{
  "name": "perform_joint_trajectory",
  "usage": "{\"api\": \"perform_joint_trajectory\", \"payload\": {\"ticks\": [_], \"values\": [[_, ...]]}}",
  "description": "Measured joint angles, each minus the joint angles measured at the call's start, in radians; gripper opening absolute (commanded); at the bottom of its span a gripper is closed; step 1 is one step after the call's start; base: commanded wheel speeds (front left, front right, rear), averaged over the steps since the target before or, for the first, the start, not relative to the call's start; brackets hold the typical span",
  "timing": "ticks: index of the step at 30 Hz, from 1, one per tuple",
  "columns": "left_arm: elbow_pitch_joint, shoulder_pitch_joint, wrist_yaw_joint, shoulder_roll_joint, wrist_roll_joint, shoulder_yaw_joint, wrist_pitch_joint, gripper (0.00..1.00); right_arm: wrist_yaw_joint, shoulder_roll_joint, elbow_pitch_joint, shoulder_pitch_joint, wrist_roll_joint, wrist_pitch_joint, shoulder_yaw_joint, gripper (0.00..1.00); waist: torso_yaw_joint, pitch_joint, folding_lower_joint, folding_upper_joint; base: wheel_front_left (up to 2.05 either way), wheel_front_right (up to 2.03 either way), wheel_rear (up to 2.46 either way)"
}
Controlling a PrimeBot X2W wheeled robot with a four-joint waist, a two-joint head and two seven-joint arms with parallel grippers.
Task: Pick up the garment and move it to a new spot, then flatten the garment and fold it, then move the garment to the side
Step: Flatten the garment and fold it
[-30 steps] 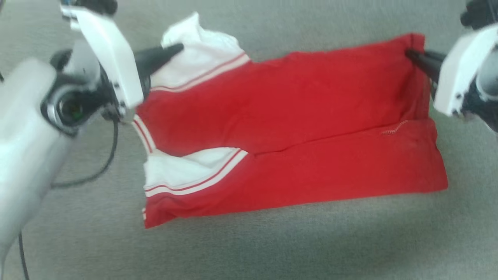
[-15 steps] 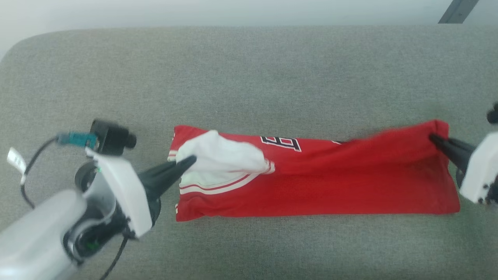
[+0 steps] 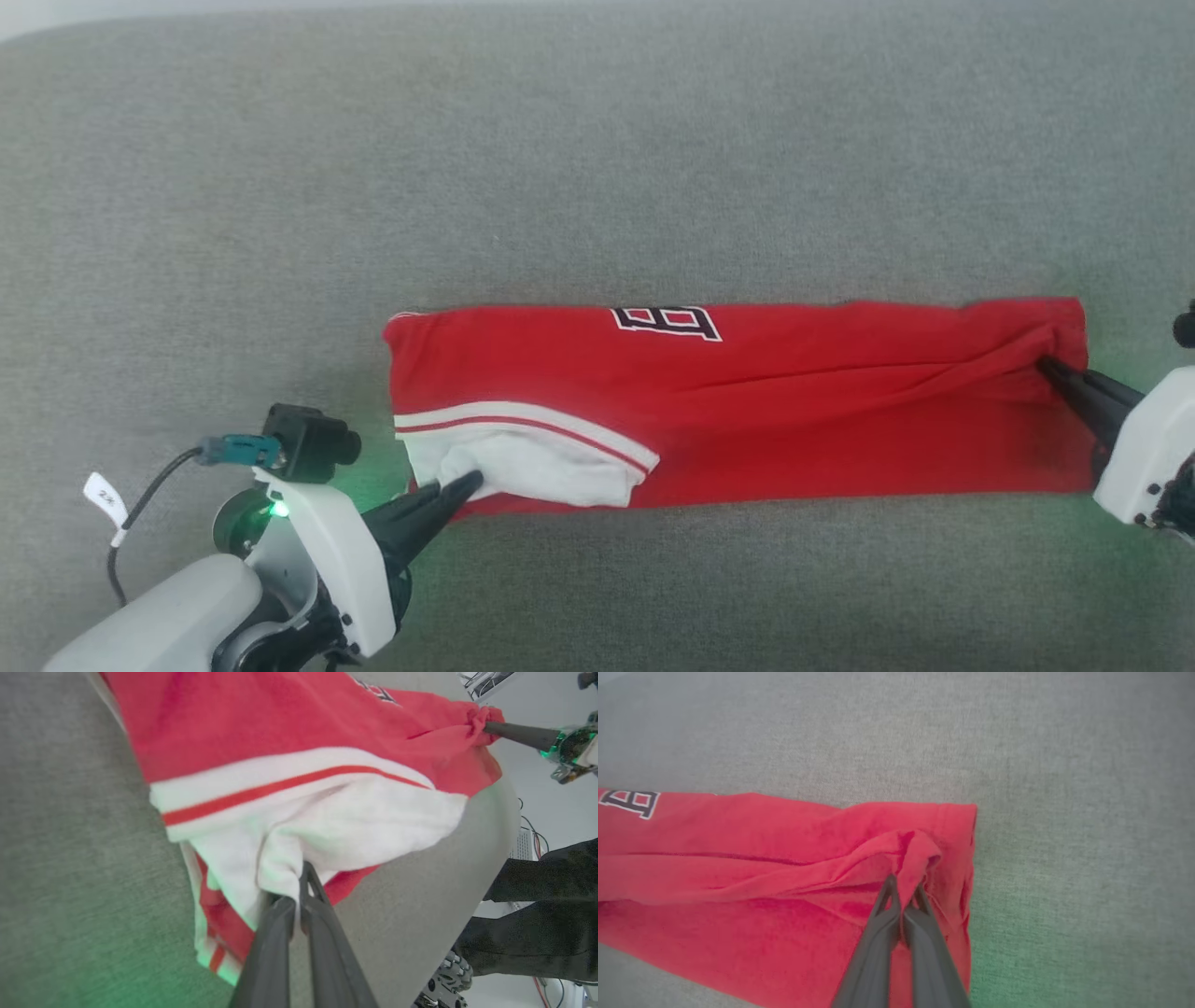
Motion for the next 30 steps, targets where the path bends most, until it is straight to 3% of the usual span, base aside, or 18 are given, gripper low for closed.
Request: {"api": "perform_joint_trajectory", "payload": {"ticks": [9, 11, 12, 13, 16, 17, 18, 24, 30], "values": [[0.155, -0.028, -0.023, -0.079, 0.021, -0.008, -0.101, 0.0, 0.0, 0.032, 0.013, -0.024, -0.033, -0.002, -0.001, 0.0, -0.022, 0.045, 0.0, 0.0, 0.0, 0.0, 0.0], [0.172, -0.032, -0.024, -0.095, 0.022, -0.008, -0.136, 0.0, 0.0, 0.033, 0.0, -0.023, -0.028, -0.01, -0.012, 0.4, -0.018, 0.04, 0.0, 0.0, 0.0, 0.0, 0.0], [0.177, -0.032, -0.024, -0.103, 0.023, -0.009, -0.156, 0.0, 0.0, 0.031, -0.011, -0.02, -0.025, -0.012, -0.021, 0.79, -0.016, 0.036, 0.0, 0.0, 0.0, 0.0, 0.0], [0.177, -0.032, -0.022, -0.111, 0.022, -0.01, -0.18, 0.0, 0.0, 0.031, -0.021, -0.016, -0.017, -0.017, -0.03, 1.0, -0.013, 0.031, 0.0, 0.0, 0.0, 0.0, 0.0], [0.176, -0.018, -0.02, -0.13, 0.021, -0.009, -0.229, 0.52, 0.0, 0.026, -0.057, 0.017, 0.01, -0.022, -0.082, 1.0, 0.0, 0.012, 0.0, 0.0, 0.0, 0.0, 0.0], [0.177, -0.009, -0.02, -0.136, 0.022, -0.006, -0.239, 0.95, 0.0, 0.021, -0.071, 0.028, 0.013, -0.024, -0.102, 1.0, 0.005, 0.005, 0.0, 0.0, 0.0, 0.0, 0.0], [0.178, 0.001, -0.02, -0.142, 0.026, -0.006, -0.247, 1.0, 0.0, 0.014, -0.083, 0.042, 0.014, -0.025, -0.128, 1.0, 0.011, -0.002, 0.0, 0.0, 0.0, 0.0, 0.0], [0.185, 0.045, -0.02, -0.176, 0.05, 0.022, -0.263, 1.0, 0.0, 0.001, -0.14, 0.118, 0.025, 0.007, -0.237, 1.0, 0.052, -0.032, 0.0, 0.0, 0.0, 0.0, 0.0], [0.172, 0.089, -0.019, -0.23, 0.098, 0.13, -0.266, 1.0, 0.0, 0.014, -0.145, 0.198, 0.028, 0.109, -0.336, 1.0, 0.104, -0.061, 0.0, 0.0, 0.0, 0.0, 0.0]]}}
